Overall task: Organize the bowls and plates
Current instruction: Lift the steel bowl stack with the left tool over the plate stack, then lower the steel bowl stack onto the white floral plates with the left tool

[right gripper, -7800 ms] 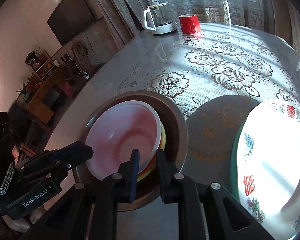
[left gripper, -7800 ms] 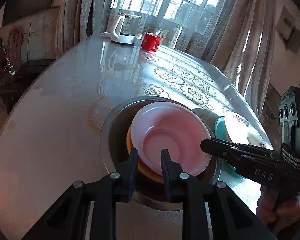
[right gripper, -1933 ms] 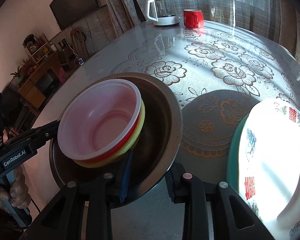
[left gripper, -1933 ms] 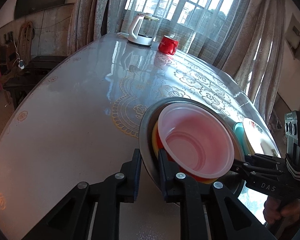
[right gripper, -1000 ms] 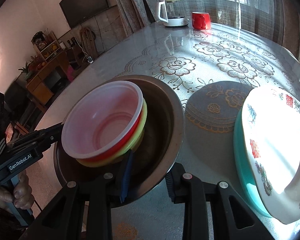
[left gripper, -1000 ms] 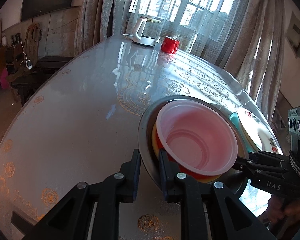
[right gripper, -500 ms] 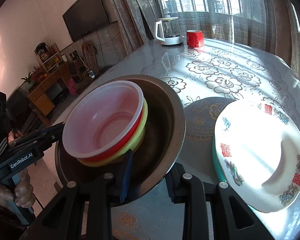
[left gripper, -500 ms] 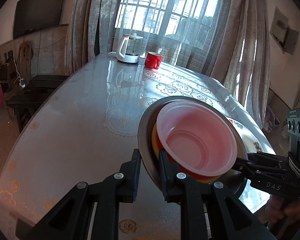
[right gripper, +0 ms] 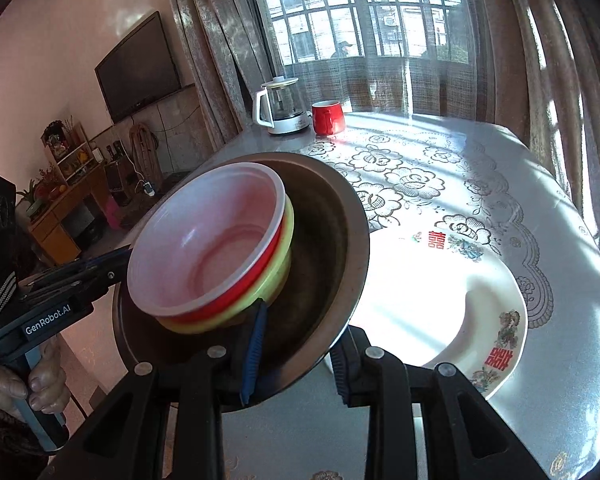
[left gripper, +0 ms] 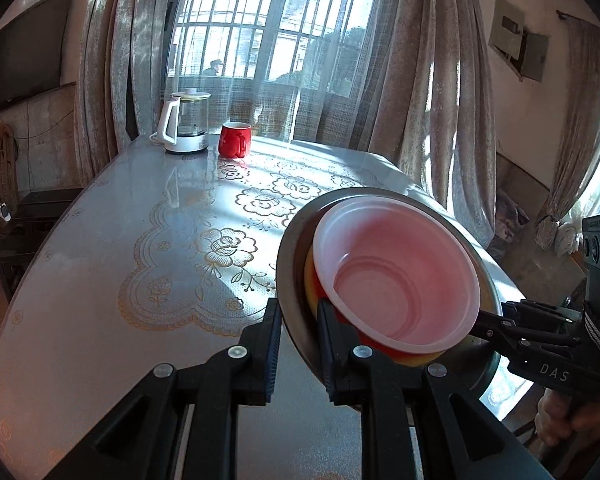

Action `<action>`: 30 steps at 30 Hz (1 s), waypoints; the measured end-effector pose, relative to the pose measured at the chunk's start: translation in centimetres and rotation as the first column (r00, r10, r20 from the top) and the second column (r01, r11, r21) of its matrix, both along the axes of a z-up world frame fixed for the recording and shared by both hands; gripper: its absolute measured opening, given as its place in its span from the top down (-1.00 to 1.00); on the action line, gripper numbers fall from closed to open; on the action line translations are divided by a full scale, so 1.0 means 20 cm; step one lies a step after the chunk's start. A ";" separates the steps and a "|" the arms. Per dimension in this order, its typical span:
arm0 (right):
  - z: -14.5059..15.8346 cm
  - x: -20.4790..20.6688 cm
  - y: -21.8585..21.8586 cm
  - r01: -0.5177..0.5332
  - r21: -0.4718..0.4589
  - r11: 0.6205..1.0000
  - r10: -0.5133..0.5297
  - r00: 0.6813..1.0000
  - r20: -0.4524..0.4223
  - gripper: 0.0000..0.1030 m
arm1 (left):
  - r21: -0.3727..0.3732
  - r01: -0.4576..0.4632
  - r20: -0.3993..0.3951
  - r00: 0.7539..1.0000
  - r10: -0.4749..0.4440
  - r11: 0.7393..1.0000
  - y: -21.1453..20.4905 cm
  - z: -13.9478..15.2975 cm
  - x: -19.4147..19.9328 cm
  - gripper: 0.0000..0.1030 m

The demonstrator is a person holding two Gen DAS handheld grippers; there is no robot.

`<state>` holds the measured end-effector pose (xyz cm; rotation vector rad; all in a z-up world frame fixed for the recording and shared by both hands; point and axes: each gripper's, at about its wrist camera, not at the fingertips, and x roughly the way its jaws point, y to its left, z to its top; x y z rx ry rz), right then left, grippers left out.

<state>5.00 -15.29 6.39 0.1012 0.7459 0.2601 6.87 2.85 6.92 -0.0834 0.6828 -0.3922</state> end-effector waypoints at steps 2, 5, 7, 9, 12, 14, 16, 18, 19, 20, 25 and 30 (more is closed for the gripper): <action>0.01 -0.02 -0.06 0.028 0.002 1.000 -0.028 1.000 0.006 0.42 | -0.003 0.026 -0.007 1.000 -0.026 1.000 -0.07 0.01 0.03 0.64; 0.03 -0.03 -0.15 0.070 0.002 0.998 -0.070 0.997 0.011 0.42 | -0.005 0.066 -0.005 0.998 -0.066 0.998 -0.17 0.03 0.07 0.64; 0.05 -0.04 -0.21 0.099 0.002 0.995 -0.099 0.995 0.020 0.42 | -0.011 0.093 -0.006 0.996 -0.093 0.996 -0.23 0.05 0.09 0.65; 0.07 -0.03 -0.26 0.123 0.005 0.992 -0.123 0.992 0.027 0.42 | -0.019 0.117 -0.007 0.993 -0.117 0.993 -0.29 0.07 0.12 0.65; 0.10 -0.01 -0.33 0.155 0.010 0.988 -0.156 0.987 0.035 0.42 | -0.037 0.141 -0.021 0.990 -0.142 0.989 -0.35 0.08 0.17 0.65; 0.11 0.01 -0.36 0.174 0.003 0.985 -0.174 0.984 0.039 0.42 | -0.047 0.148 -0.041 0.988 -0.150 0.988 -0.40 0.08 0.21 0.65; 0.12 0.02 -0.39 0.199 0.001 0.980 -0.199 0.979 0.036 0.42 | -0.045 0.160 -0.050 0.986 -0.162 0.986 -0.44 0.06 0.23 0.65; 0.11 0.02 -0.43 0.219 -0.002 0.976 -0.219 0.975 0.027 0.42 | -0.041 0.171 -0.063 0.983 -0.173 0.984 -0.49 0.04 0.25 0.65; 0.10 0.03 -0.45 0.226 -0.003 0.974 -0.226 0.974 0.019 0.42 | -0.041 0.176 -0.075 0.981 -0.178 0.984 -0.50 0.01 0.27 0.64; 0.08 0.03 -0.46 0.233 -0.005 0.973 -0.232 0.973 0.010 0.42 | -0.040 0.178 -0.087 0.980 -0.181 0.983 -0.52 -0.01 0.28 0.64; -0.05 0.08 -0.51 0.253 -0.005 0.967 -0.253 0.965 -0.065 0.42 | -0.022 0.173 -0.155 0.972 -0.174 0.985 -0.56 -0.15 0.34 0.64; -0.18 0.13 -0.55 0.265 0.019 0.964 -0.261 0.957 -0.127 0.42 | -0.010 0.170 -0.202 0.965 -0.168 0.985 -0.59 -0.25 0.38 0.64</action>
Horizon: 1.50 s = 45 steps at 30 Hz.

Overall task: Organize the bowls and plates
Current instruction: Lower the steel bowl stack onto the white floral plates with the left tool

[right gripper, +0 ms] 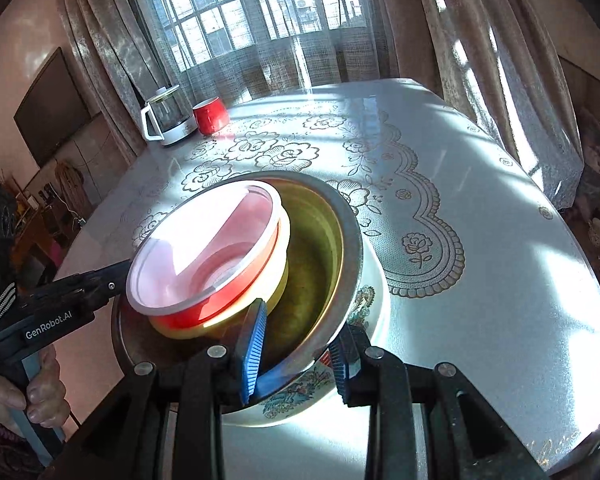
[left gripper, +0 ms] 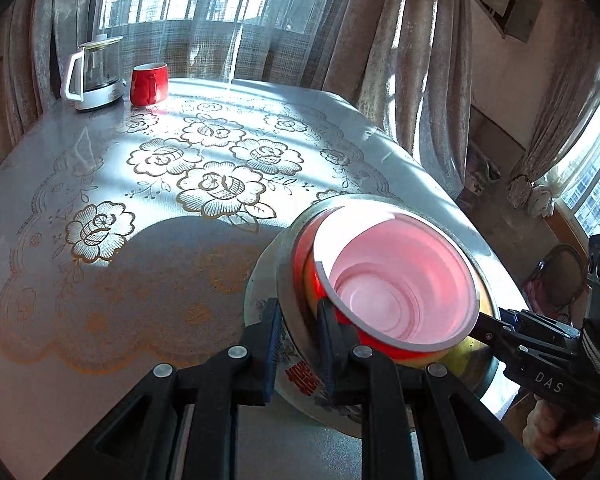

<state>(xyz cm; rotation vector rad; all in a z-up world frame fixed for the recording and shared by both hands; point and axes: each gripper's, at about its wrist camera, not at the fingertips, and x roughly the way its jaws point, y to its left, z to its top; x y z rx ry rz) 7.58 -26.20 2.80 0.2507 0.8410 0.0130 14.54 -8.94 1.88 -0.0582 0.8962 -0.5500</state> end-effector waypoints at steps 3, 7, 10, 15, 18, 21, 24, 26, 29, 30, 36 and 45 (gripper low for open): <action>-0.05 0.02 -0.02 0.007 0.002 1.000 -0.007 1.000 -0.021 0.42 | 0.007 0.001 -0.020 1.000 -0.001 1.000 -0.02 -0.04 0.01 0.64; -0.07 0.03 -0.02 0.011 0.002 1.000 -0.011 1.000 -0.025 0.42 | 0.002 0.003 -0.013 1.000 -0.003 1.000 -0.02 -0.04 0.02 0.64; -0.07 0.04 -0.03 0.010 0.004 1.000 -0.010 1.000 -0.027 0.41 | -0.002 0.005 -0.015 1.000 -0.005 1.000 -0.02 -0.04 0.03 0.64; -0.06 0.02 -0.03 0.018 0.017 1.000 -0.017 1.000 -0.025 0.41 | 0.001 0.001 -0.017 1.000 -0.001 1.000 -0.02 -0.04 0.02 0.63; -0.05 0.01 -0.06 0.032 0.031 0.999 -0.032 0.999 -0.017 0.41 | 0.002 0.000 -0.018 1.000 0.000 1.000 -0.01 -0.03 0.01 0.63; -0.04 -0.02 -0.09 0.050 0.044 0.998 -0.050 0.999 -0.005 0.41 | 0.002 -0.004 -0.016 1.000 0.004 1.000 -0.01 -0.03 0.00 0.62; -0.03 -0.04 -0.10 0.051 0.058 0.997 -0.052 0.999 0.007 0.41 | 0.008 -0.009 -0.010 1.000 0.009 1.000 -0.01 -0.03 -0.01 0.62; -0.04 -0.04 -0.10 0.047 0.068 0.997 -0.048 0.999 0.010 0.43 | 0.014 -0.012 -0.005 1.000 0.012 1.000 -0.02 -0.03 -0.02 0.61; -0.03 -0.04 -0.08 0.048 0.061 0.997 -0.049 0.999 0.022 0.54 | 0.024 -0.012 0.005 1.000 0.012 1.000 -0.02 -0.02 -0.03 0.61; -0.04 -0.04 -0.08 0.049 0.061 0.997 -0.051 0.998 0.024 0.54 | 0.026 -0.011 0.007 1.000 0.011 1.000 -0.02 -0.02 -0.03 0.61; -0.05 -0.04 -0.09 0.054 0.066 0.996 -0.056 0.998 0.026 0.56 | 0.046 -0.015 0.035 0.999 0.013 0.999 -0.03 -0.01 -0.05 0.61; -0.08 -0.02 -0.09 0.060 0.080 0.995 -0.061 0.998 0.006 0.58 | 0.070 -0.022 0.054 0.998 0.018 0.997 -0.04 0.00 -0.06 0.61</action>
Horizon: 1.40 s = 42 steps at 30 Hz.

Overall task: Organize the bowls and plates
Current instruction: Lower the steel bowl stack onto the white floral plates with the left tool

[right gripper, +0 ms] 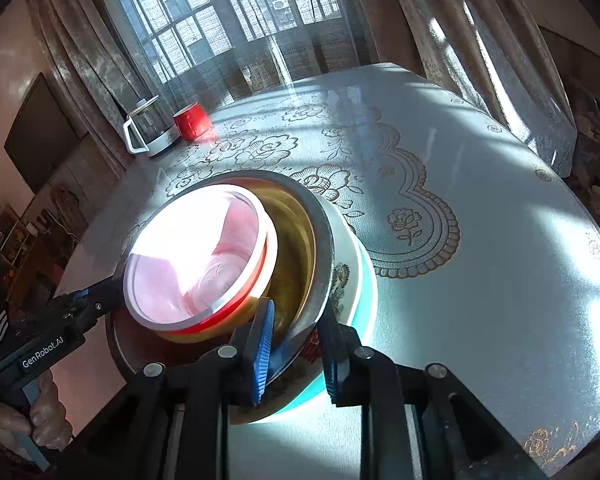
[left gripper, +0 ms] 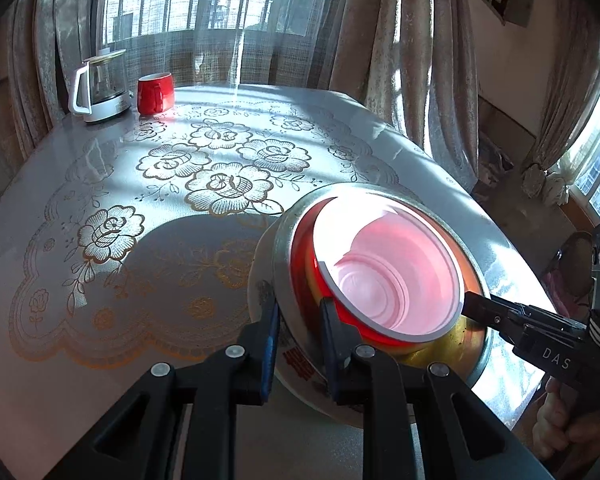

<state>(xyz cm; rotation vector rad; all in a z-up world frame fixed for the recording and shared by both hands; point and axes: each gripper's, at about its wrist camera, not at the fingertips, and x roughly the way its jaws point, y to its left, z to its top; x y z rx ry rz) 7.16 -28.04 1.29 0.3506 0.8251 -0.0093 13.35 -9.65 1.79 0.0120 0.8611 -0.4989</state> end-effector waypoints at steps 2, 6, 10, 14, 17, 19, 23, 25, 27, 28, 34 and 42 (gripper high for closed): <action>0.00 -0.01 -0.01 -0.002 0.010 1.000 0.002 1.000 0.000 0.58 | -0.004 0.001 -0.003 1.000 -0.001 1.000 0.00 0.00 0.00 0.61; 0.02 -0.03 -0.01 -0.004 0.008 1.000 0.004 1.000 0.009 0.59 | 0.002 0.000 -0.003 1.000 0.000 1.000 -0.01 0.00 -0.02 0.60; 0.03 -0.05 0.00 -0.004 0.006 1.000 0.004 1.000 0.019 0.60 | -0.002 -0.001 -0.009 1.000 0.001 1.000 0.00 0.00 -0.03 0.60; 0.04 -0.06 -0.01 -0.004 0.018 1.000 0.004 1.000 0.021 0.60 | -0.003 -0.002 -0.008 1.000 0.002 1.000 0.00 0.00 -0.04 0.60; 0.03 -0.06 -0.02 -0.003 0.039 0.999 0.003 1.000 0.017 0.60 | -0.011 -0.007 -0.020 1.000 0.007 1.000 0.00 0.00 -0.03 0.59; 0.03 -0.06 -0.03 -0.002 0.049 0.999 0.001 1.000 0.015 0.58 | -0.015 -0.006 -0.022 1.000 0.006 1.000 0.00 0.00 -0.03 0.57; 0.04 -0.06 -0.03 0.001 0.056 0.998 -0.002 1.000 0.009 0.55 | -0.018 -0.011 -0.024 1.000 0.010 1.000 0.00 -0.01 -0.03 0.55; 0.04 -0.07 -0.03 0.005 0.060 0.998 -0.005 1.000 0.007 0.55 | -0.018 -0.011 -0.022 1.000 0.011 1.000 0.00 -0.01 -0.03 0.54; 0.04 -0.07 -0.03 0.006 0.061 0.998 -0.007 1.000 0.009 0.55 | -0.023 -0.010 -0.021 1.000 0.010 1.000 0.00 -0.01 -0.04 0.54; 0.04 -0.07 -0.04 0.007 0.065 0.998 -0.008 1.000 0.010 0.55 | -0.023 -0.010 -0.020 1.000 0.009 1.000 0.00 -0.01 -0.04 0.54; 0.03 -0.08 -0.04 0.006 0.071 0.997 -0.007 1.000 0.012 0.55 | -0.026 -0.007 -0.006 1.000 0.006 1.000 0.01 -0.01 -0.06 0.54; 0.03 -0.10 -0.01 -0.001 0.054 0.999 -0.001 1.000 0.026 0.55 | -0.033 -0.014 0.011 1.000 0.014 0.999 0.02 0.00 -0.09 0.54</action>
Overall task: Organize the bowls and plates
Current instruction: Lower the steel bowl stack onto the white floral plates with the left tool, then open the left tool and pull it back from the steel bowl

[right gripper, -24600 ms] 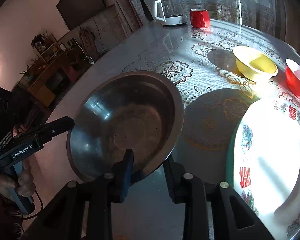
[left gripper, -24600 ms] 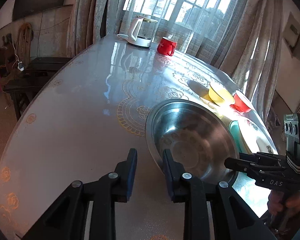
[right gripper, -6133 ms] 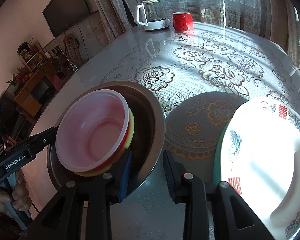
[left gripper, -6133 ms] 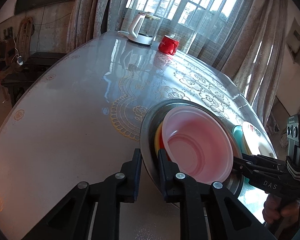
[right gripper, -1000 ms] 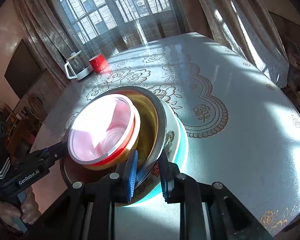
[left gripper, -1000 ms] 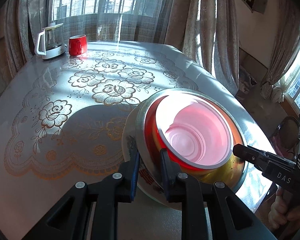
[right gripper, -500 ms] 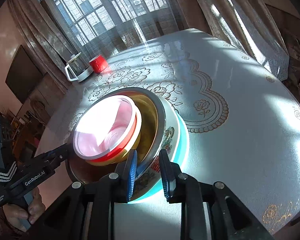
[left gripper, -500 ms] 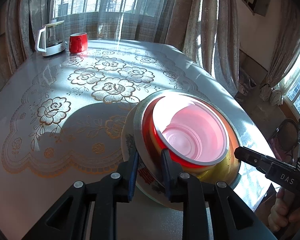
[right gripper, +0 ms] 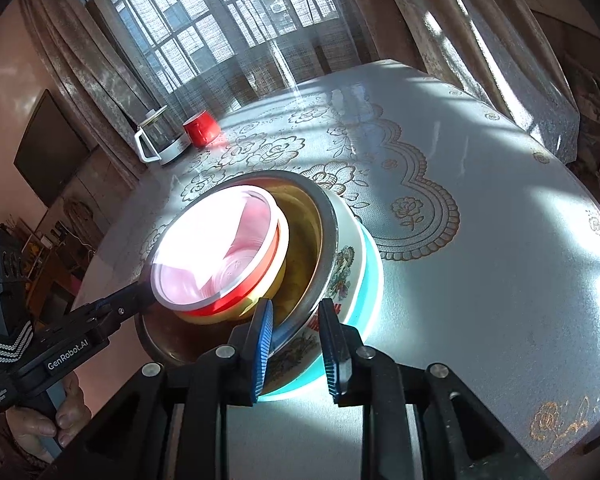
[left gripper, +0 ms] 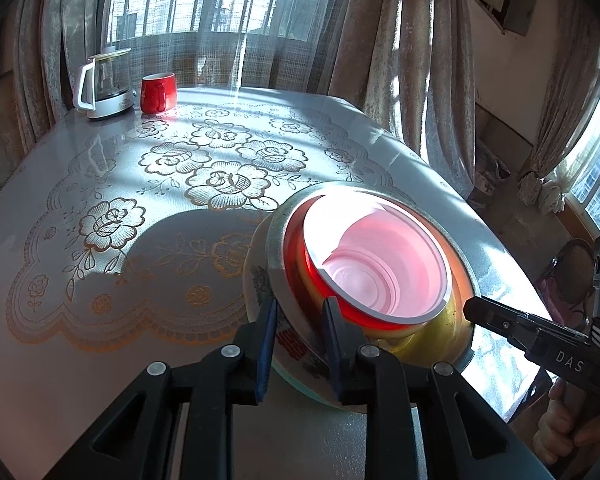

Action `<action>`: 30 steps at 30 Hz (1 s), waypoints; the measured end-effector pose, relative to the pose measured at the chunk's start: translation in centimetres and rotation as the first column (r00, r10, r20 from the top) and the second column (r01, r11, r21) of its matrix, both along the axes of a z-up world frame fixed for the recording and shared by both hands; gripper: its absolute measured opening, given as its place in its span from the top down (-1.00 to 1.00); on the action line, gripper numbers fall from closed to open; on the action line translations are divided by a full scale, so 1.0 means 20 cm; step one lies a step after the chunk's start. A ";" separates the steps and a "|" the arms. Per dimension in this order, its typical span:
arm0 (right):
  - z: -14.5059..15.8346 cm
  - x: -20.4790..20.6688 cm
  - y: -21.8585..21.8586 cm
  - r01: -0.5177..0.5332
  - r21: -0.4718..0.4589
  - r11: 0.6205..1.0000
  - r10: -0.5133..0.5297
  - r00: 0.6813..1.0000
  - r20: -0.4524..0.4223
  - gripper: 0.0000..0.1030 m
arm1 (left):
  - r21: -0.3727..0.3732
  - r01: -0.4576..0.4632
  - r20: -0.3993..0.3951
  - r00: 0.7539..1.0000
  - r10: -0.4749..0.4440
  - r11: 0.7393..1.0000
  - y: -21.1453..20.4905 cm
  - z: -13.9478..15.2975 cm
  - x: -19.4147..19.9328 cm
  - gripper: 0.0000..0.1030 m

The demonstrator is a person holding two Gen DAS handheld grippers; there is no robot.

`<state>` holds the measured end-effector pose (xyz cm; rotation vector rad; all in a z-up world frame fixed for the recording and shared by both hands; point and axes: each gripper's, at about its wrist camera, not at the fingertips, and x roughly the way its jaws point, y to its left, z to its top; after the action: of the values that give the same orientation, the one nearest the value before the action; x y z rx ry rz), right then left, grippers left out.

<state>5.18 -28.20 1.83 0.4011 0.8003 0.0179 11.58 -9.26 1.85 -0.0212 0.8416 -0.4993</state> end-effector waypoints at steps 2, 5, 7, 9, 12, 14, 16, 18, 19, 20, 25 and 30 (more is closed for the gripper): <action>0.01 0.00 0.00 0.003 -0.002 1.000 -0.003 1.000 0.001 0.54 | -0.009 0.001 0.001 1.000 -0.001 1.000 0.01 0.00 -0.01 0.54; 0.01 -0.02 0.00 0.002 0.005 1.000 -0.002 1.000 0.001 0.54 | -0.019 -0.003 0.003 1.000 0.003 1.000 0.02 0.01 -0.02 0.54; 0.01 -0.02 0.00 0.001 0.016 1.000 -0.001 1.000 0.000 0.54 | -0.020 -0.004 0.009 1.000 0.005 1.000 0.03 0.01 -0.03 0.54; 0.01 -0.03 0.01 0.001 0.016 1.000 -0.001 1.000 0.002 0.54 | -0.019 -0.006 0.018 1.000 0.007 1.000 0.04 0.02 -0.04 0.54; 0.02 -0.05 0.01 -0.004 0.017 1.000 0.003 1.000 0.006 0.53 | -0.015 0.001 0.024 1.000 0.000 1.000 0.04 0.02 -0.05 0.54; 0.02 -0.05 0.02 -0.004 0.017 1.000 0.004 1.000 0.009 0.53 | -0.016 0.003 0.019 1.000 -0.002 1.000 0.04 0.02 -0.06 0.54; 0.02 -0.05 0.03 0.004 0.004 1.000 -0.004 1.000 0.013 0.53 | -0.015 0.012 0.020 1.000 -0.011 1.000 0.03 0.02 -0.07 0.54; 0.03 -0.06 0.02 0.022 -0.016 1.000 -0.022 1.000 0.022 0.59 | -0.012 0.013 0.024 1.000 -0.013 1.000 0.03 0.02 -0.08 0.54; 0.03 -0.06 0.02 0.028 -0.025 0.999 -0.027 0.999 0.023 0.64 | -0.013 0.013 0.025 1.000 -0.012 1.000 0.03 0.02 -0.09 0.54; 0.04 -0.07 0.02 0.032 -0.034 0.999 -0.031 0.999 0.022 0.66 | -0.014 0.009 0.026 1.000 -0.009 1.000 0.03 0.02 -0.09 0.54; 0.06 -0.09 0.03 0.039 -0.065 0.997 -0.037 0.999 0.032 0.65 | 0.010 -0.043 0.050 0.998 0.042 0.999 0.05 0.02 -0.12 0.54; 0.06 -0.11 0.08 0.038 -0.122 0.992 -0.033 0.999 0.042 0.64 | 0.027 -0.098 0.060 0.994 0.097 0.995 0.10 0.01 -0.16 0.54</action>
<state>2.94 -26.56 3.04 0.2972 0.7506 -0.0567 8.45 -7.23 2.03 -0.0203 0.7865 -0.3938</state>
